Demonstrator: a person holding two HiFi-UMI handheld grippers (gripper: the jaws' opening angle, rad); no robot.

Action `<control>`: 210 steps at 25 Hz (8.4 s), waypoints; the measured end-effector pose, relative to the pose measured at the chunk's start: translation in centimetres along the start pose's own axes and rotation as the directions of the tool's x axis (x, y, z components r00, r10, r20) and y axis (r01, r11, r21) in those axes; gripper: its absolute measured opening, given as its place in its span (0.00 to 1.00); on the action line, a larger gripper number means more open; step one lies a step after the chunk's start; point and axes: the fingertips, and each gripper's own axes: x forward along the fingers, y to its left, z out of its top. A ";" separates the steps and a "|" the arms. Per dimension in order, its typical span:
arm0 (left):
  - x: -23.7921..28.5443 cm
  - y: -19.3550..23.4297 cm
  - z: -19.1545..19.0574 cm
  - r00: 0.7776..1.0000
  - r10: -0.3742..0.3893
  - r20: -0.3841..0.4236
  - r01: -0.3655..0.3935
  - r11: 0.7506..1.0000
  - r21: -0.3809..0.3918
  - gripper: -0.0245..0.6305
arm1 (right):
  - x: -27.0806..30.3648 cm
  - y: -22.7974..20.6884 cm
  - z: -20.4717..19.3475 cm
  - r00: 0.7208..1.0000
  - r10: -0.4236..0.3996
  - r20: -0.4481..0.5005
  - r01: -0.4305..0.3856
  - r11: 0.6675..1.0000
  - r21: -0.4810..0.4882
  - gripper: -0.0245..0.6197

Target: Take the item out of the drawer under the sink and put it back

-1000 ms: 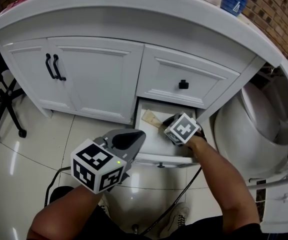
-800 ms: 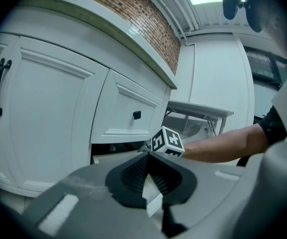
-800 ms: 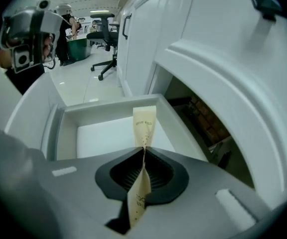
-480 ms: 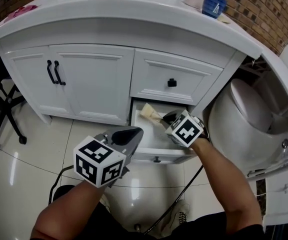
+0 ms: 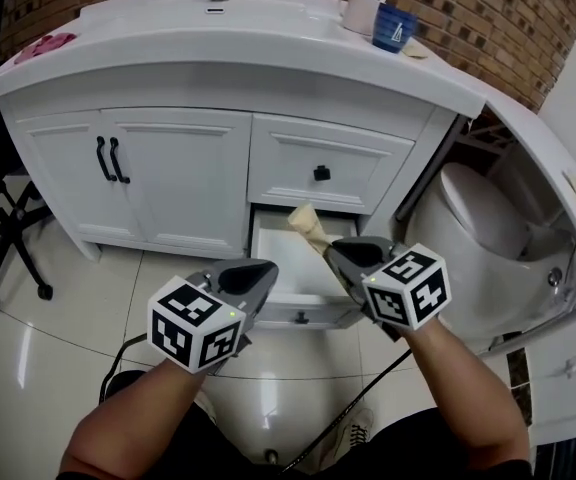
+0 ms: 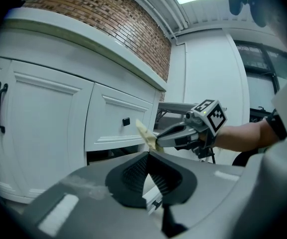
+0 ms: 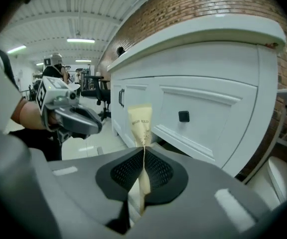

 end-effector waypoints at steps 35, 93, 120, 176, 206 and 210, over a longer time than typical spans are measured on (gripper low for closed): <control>-0.3 0.1 0.6 1.000 -0.005 0.020 0.005 1.000 0.005 0.05 | -6.5 2.2 -1.8 0.966 0.092 0.242 -0.182 0.907 0.380 0.05; -0.9 1.9 1.3 0.997 0.041 0.059 -0.038 0.999 -0.038 0.05 | 11.2 -4.4 -7.6 0.919 -0.061 -0.390 -0.077 0.942 -0.328 0.06; -0.9 1.7 0.8 0.999 0.034 0.032 -0.033 0.999 -0.026 0.05 | 6.7 -2.3 -1.5 0.997 0.004 -0.076 -0.002 1.000 0.019 0.05; -6.8 -7.9 3.0 0.996 -0.008 0.087 0.003 0.998 0.061 0.05 | -13.7 7.9 -1.6 0.965 0.030 0.261 -0.103 0.957 0.271 0.05; -9.1 -9.8 1.2 0.997 0.027 0.066 -0.032 0.997 0.072 0.05 | -16.0 11.0 -3.0 0.971 -0.014 0.240 -0.043 0.972 0.232 0.05; -9.1 -9.8 1.3 0.998 0.025 0.066 -0.030 0.997 0.078 0.05 | -15.9 11.0 -2.9 0.971 -0.011 0.240 -0.046 0.972 0.229 0.05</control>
